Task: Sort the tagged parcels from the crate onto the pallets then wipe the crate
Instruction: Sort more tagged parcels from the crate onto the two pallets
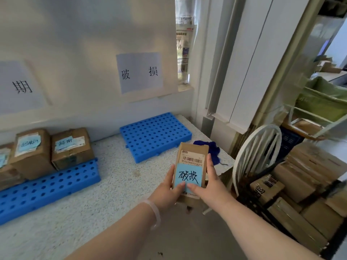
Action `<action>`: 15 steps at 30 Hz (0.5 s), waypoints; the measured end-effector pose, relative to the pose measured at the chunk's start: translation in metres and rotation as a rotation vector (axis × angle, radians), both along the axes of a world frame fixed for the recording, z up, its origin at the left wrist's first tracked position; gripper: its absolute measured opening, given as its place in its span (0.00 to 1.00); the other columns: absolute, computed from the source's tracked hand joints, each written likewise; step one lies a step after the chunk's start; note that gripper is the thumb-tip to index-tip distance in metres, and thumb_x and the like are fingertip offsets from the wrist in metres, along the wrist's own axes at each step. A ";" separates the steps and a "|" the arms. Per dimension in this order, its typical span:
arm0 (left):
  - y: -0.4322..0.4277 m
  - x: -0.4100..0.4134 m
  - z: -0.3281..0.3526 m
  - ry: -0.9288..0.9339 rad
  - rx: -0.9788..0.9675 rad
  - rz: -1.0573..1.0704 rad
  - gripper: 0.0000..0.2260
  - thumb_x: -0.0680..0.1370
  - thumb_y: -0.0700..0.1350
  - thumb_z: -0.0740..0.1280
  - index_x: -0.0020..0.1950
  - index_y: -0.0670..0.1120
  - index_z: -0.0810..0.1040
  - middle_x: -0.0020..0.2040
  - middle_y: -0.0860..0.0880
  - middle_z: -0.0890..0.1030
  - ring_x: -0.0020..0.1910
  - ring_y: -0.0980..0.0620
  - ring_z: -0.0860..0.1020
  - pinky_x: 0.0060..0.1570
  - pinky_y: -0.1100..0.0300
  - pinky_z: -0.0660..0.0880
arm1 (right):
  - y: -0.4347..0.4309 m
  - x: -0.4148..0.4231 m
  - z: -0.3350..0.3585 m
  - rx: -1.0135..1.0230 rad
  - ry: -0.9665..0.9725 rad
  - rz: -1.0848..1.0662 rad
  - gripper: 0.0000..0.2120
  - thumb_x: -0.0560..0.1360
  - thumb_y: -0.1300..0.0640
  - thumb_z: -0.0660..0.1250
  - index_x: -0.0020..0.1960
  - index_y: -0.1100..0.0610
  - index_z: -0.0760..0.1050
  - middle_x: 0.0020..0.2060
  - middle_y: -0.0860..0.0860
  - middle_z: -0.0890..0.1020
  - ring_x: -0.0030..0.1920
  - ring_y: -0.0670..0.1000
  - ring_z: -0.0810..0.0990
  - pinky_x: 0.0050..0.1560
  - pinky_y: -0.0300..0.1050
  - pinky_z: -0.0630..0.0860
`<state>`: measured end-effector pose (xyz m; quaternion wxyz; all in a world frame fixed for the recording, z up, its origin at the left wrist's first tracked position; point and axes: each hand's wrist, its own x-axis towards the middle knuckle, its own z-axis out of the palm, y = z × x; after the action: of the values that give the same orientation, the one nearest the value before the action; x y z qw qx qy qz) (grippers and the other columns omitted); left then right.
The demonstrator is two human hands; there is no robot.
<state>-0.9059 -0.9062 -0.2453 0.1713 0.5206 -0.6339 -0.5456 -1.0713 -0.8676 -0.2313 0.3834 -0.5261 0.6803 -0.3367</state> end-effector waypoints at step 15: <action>0.041 0.002 0.003 0.063 -0.243 0.114 0.43 0.76 0.55 0.71 0.70 0.74 0.37 0.69 0.56 0.72 0.58 0.54 0.79 0.55 0.55 0.80 | 0.002 -0.012 0.000 -0.101 0.106 0.326 0.37 0.78 0.49 0.67 0.74 0.28 0.47 0.67 0.43 0.64 0.65 0.44 0.71 0.66 0.51 0.74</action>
<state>-0.9043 -0.8647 -0.2424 0.2837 0.5138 -0.6591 -0.4701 -1.0833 -0.8654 -0.2309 0.3697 -0.6649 0.5876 -0.2758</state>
